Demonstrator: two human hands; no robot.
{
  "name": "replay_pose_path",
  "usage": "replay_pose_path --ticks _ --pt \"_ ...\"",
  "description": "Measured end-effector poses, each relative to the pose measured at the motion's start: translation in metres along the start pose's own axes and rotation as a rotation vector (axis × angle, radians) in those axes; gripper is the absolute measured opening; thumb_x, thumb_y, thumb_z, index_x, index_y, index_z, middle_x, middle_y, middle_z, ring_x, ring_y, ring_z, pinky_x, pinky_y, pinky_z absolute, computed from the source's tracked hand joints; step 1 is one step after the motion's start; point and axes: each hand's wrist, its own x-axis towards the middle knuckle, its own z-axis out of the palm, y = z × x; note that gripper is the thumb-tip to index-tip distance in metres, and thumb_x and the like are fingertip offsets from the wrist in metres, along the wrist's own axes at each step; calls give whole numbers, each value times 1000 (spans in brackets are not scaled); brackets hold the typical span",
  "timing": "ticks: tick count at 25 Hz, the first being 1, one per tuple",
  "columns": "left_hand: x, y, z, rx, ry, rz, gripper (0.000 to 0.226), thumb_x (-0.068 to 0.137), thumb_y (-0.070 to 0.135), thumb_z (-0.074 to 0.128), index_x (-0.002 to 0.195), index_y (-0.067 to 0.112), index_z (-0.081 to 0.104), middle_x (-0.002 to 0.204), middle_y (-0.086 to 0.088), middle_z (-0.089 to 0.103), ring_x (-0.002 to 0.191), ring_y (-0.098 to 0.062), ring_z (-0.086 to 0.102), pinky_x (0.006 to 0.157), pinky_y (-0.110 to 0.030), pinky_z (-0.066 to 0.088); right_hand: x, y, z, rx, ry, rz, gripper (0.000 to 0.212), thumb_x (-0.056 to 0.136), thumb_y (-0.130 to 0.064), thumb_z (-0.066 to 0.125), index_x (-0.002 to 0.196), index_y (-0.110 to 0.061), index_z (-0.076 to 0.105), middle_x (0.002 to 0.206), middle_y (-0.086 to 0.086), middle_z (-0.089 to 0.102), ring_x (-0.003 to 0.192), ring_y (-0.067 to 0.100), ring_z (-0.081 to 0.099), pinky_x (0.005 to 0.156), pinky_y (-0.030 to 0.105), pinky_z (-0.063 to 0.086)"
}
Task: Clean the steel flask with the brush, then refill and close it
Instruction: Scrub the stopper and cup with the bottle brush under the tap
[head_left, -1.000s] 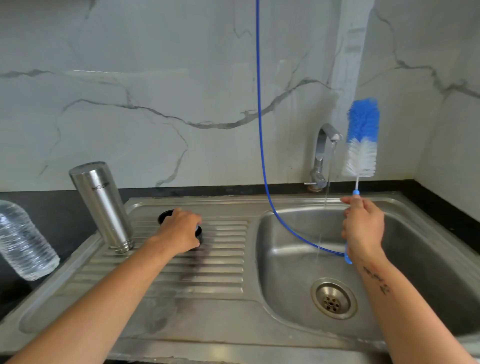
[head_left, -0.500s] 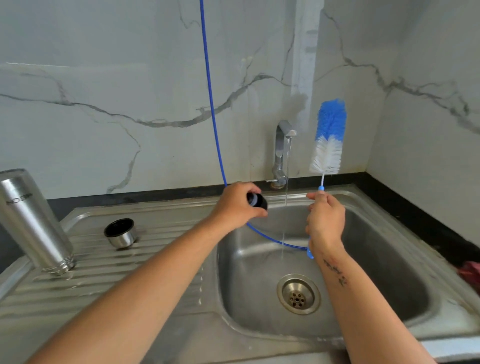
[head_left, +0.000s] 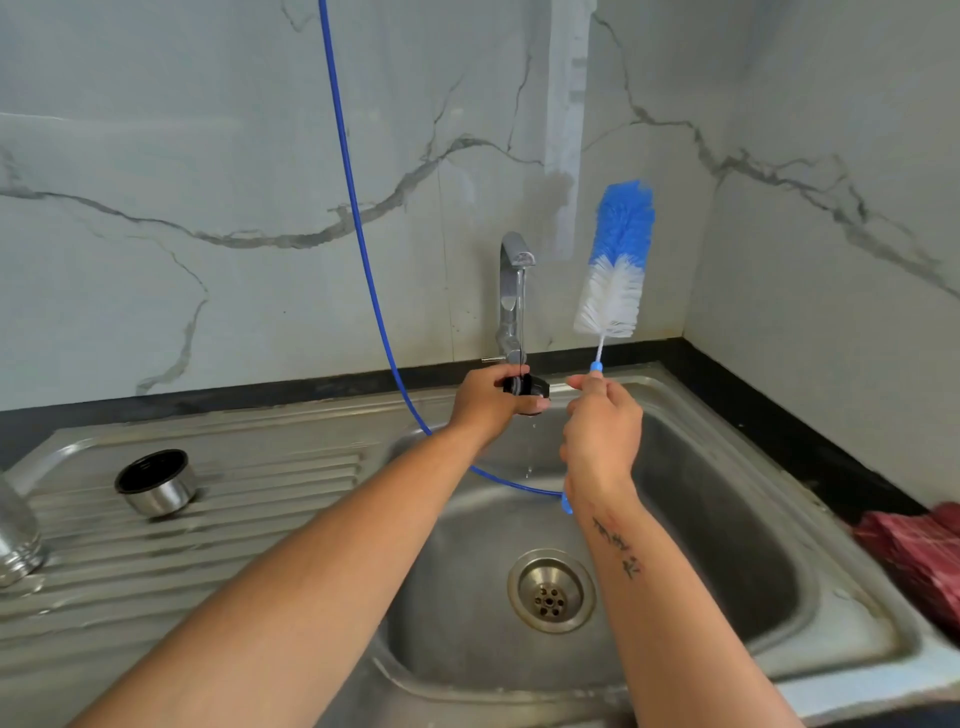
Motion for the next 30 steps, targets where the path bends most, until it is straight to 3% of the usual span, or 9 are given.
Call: replay_pose_path --ticks 5,9,12,15,19,21,24,27,30 --pt "-5 -2 9 -378 0 -231 30 89 15 80 113 4 67 127 -22 68 115 -32 69 80 -30 63 0 -1 -2 1 0 -3 31 100 -33 42 86 -31 70 74 -5 61 75 19 54 72 40 44" --pt "-4 -7 2 -583 45 -427 30 90 25 79 105 3 65 126 -23 63 114 -37 68 69 -34 65 -3 -3 -2 -8 -12 -12 31 103 -30 42 87 -30 69 69 -5 58 68 16 51 70 39 43" --pt "-4 -1 0 -686 22 -495 38 94 30 74 117 3 60 123 -27 60 96 -40 71 55 -29 63 -4 -5 -2 -16 -11 -20 32 104 -30 42 88 -31 69 70 -5 58 67 15 51 70 38 44" --pt "-1 12 6 -743 -24 -509 43 94 30 73 124 5 55 121 -29 58 87 -39 71 57 -31 64 -5 -4 -2 -19 -18 -20 31 103 -31 42 88 -30 69 76 -5 60 75 17 54 72 39 44" --pt "-1 25 18 -720 -31 -481 49 92 20 77 132 1 56 136 -25 55 107 -36 66 53 -33 63 -6 -6 -2 -32 -20 -16 32 104 -31 42 88 -30 69 79 -4 62 77 17 55 73 38 44" --pt "-7 25 19 -723 -37 -491 47 94 20 74 133 2 55 129 -22 57 92 -32 67 49 -31 60 -8 -7 -2 -43 -23 -26 31 104 -31 42 89 -29 69 74 -3 60 73 16 54 71 38 44" --pt "-22 23 5 -737 -27 -524 33 96 20 71 121 4 56 113 -21 58 82 -33 67 53 -35 63 -15 -9 -2 -53 -38 -83 31 106 -33 42 90 -28 69 69 -2 57 65 16 50 66 38 43" --pt "-43 18 -12 -774 -5 -503 18 95 10 71 105 1 58 109 -22 57 95 -36 65 60 -35 65 -22 -14 -1 -105 -40 -203 31 107 -34 42 92 -28 69 67 -3 55 62 13 48 63 37 43" --pt "-70 7 -32 -598 14 -421 17 93 11 73 106 6 63 102 -17 65 89 -28 66 70 -30 61 -30 -17 -1 -168 -79 -311 30 107 -33 41 97 -25 68 64 -5 52 59 12 45 61 34 41"
